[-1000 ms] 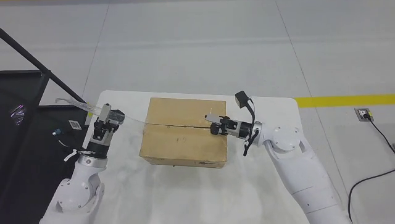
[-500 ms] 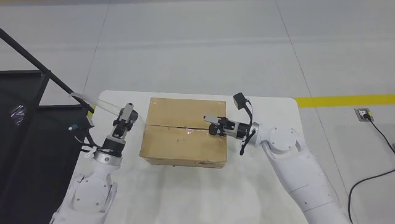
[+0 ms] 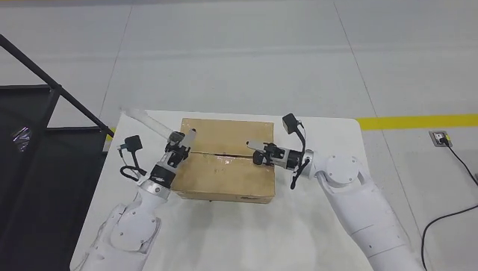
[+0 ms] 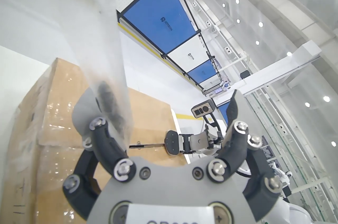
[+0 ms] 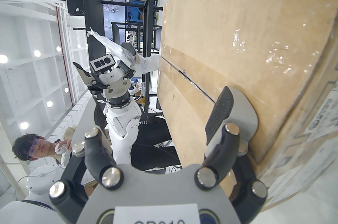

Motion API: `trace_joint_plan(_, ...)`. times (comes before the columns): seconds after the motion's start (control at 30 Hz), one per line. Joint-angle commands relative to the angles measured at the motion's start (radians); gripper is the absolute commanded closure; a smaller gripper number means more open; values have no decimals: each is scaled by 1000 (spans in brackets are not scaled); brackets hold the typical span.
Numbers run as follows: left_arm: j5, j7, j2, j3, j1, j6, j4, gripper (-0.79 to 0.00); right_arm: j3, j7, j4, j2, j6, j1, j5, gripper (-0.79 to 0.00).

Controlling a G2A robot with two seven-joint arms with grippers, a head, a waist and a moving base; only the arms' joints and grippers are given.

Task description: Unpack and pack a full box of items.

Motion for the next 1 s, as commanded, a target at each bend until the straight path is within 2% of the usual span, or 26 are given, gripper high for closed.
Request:
trace_joint_plan(0.0, 9, -3, -4, 15, -11, 6, 11, -785, -1, 1, -3, 1, 1, -2, 0, -785)
trace_joint_plan(0.37, 66, -5, -25, 85, -66, 31, 69, -785, -9, 4, -14, 5, 5, -2, 1, -785)
trace_joint_plan(0.97, 144, -17, -50, 141, -94, 47, 70, -785, -4, 2, -54, 15, -19, -28, 10, -785)
